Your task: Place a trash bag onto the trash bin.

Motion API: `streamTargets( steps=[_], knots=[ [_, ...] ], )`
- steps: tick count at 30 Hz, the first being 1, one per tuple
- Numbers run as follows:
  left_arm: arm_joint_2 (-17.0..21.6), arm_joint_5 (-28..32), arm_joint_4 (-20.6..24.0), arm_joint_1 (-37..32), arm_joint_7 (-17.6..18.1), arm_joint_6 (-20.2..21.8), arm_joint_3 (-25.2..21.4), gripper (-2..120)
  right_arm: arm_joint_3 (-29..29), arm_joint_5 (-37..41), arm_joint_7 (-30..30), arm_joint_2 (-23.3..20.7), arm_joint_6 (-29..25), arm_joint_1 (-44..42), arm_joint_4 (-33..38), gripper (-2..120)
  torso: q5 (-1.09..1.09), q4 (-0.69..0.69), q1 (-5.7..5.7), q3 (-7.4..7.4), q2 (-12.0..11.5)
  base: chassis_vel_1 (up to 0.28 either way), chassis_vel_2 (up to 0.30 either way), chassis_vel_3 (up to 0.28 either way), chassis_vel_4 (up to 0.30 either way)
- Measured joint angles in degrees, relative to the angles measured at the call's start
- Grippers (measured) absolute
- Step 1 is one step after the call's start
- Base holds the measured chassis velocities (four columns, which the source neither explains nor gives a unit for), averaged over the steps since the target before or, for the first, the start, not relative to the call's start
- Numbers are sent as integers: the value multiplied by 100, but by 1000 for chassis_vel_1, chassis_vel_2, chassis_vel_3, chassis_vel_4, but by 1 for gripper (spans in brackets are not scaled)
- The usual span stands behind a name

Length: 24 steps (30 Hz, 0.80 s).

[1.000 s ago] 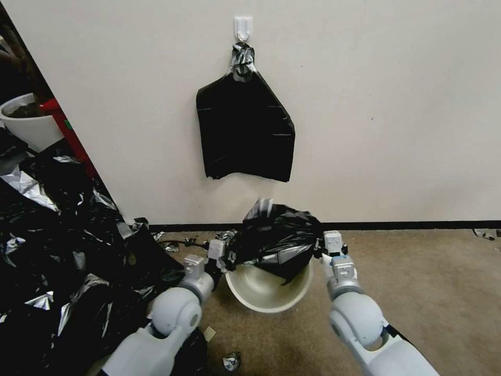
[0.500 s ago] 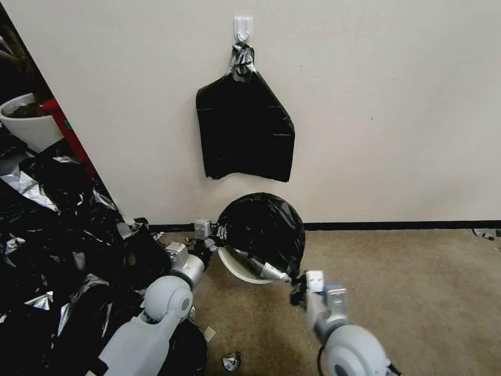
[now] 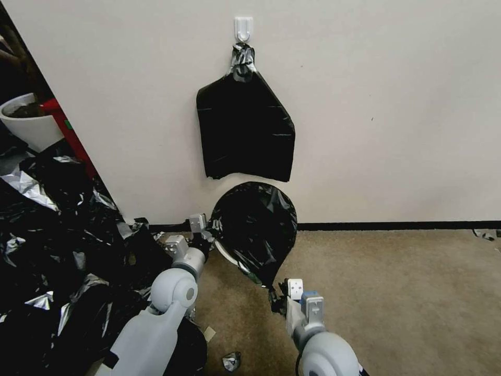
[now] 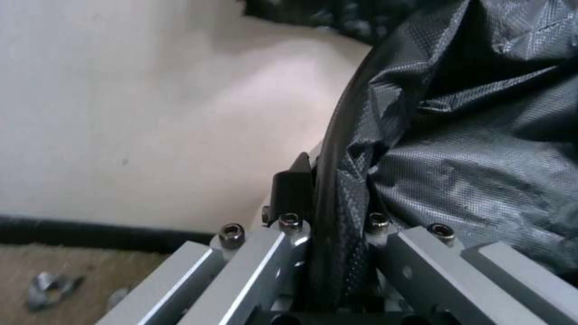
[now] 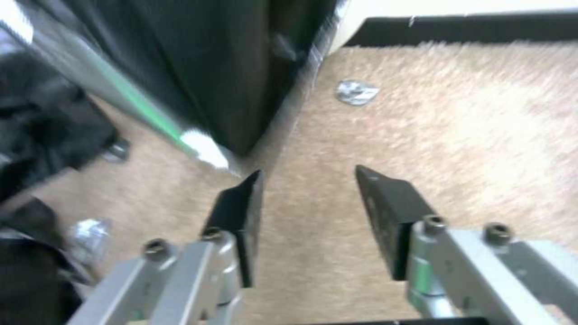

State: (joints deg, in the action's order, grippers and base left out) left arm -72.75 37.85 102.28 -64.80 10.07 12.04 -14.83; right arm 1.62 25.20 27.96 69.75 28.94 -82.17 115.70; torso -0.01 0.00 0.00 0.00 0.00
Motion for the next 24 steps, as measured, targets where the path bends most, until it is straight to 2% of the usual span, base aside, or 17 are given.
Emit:
streamTargets(
  steps=[3, 5, 8, 9, 12, 13, 15, 16, 19, 20, 23, 24],
  knots=[
    [-37, 144, 0, 65, 238, 87, -32, 3, 69, -280, -46, -60, 4, -87, 99, 58, 2, -1, 0, 0, 0, 0, 0, 0, 0],
    [-56, 177, -3, 85, 311, 102, -34, 3, 92, -305, -81, -73, -31, -112, 210, 61, 0, 0, 0, 0, 0, 0, 0, 0, 0],
    [-118, 278, -2, 125, 469, 189, -40, 3, 142, -846, -441, -128, -360, -172, 413, 77, 1, 0, 0, 0, 0, 0, 0, 0, 0],
    [-118, 278, -2, 125, 469, 189, -40, 3, 142, -846, -441, -128, -360, -172, 413, 77, 1, 0, 0, 0, 0, 0, 0, 0, 0],
    [-195, 494, 130, 129, 669, 400, -66, 3, 148, -1999, -929, -148, -1064, -153, 180, 92, 1, 0, 0, 0, 0, 0, 0, 0, 0],
    [-195, 494, 130, 129, 669, 400, -66, 3, 148, -1999, -929, -148, -1064, -153, 180, 92, 1, 0, 0, 0, 0, 0, 0, 0, 0],
    [-262, 708, 252, 133, 876, 577, -105, 3, 67, -2832, -1231, -97, -1659, -100, -115, 98, 1, 0, 0, 0, 0, 0, 0, 0, 0],
    [-262, 708, 252, 133, 876, 577, -105, 3, 67, -2832, -1231, -97, -1659, -100, -115, 98, 1, 0, 0, 0, 0, 0, 0, 0, 0],
    [-349, 1029, 384, 164, 1204, 744, -168, 3, 16, -3615, -1417, -60, -2226, -87, -334, 99, 1, 0, 0, 0, 0, 0, 0, 0, 0],
    [-349, 1029, 384, 164, 1204, 744, -168, 3, 16, -3615, -1417, -60, -2226, -87, -334, 99, 1, 0, 0, 0, 0, 0, 0, 0, 0],
    [-427, 1268, 481, 172, 1429, 850, -221, 3, -17, -4088, -1389, -25, -2517, -63, -437, 88, 1, 0, 0, 0, 0, 0, 0, 0, 0],
    [-427, 1268, 481, 172, 1429, 850, -221, 3, -17, -4088, -1389, -25, -2517, -63, -437, 88, 1, 0, 0, 0, 0, 0, 0, 0, 0]
  ],
)
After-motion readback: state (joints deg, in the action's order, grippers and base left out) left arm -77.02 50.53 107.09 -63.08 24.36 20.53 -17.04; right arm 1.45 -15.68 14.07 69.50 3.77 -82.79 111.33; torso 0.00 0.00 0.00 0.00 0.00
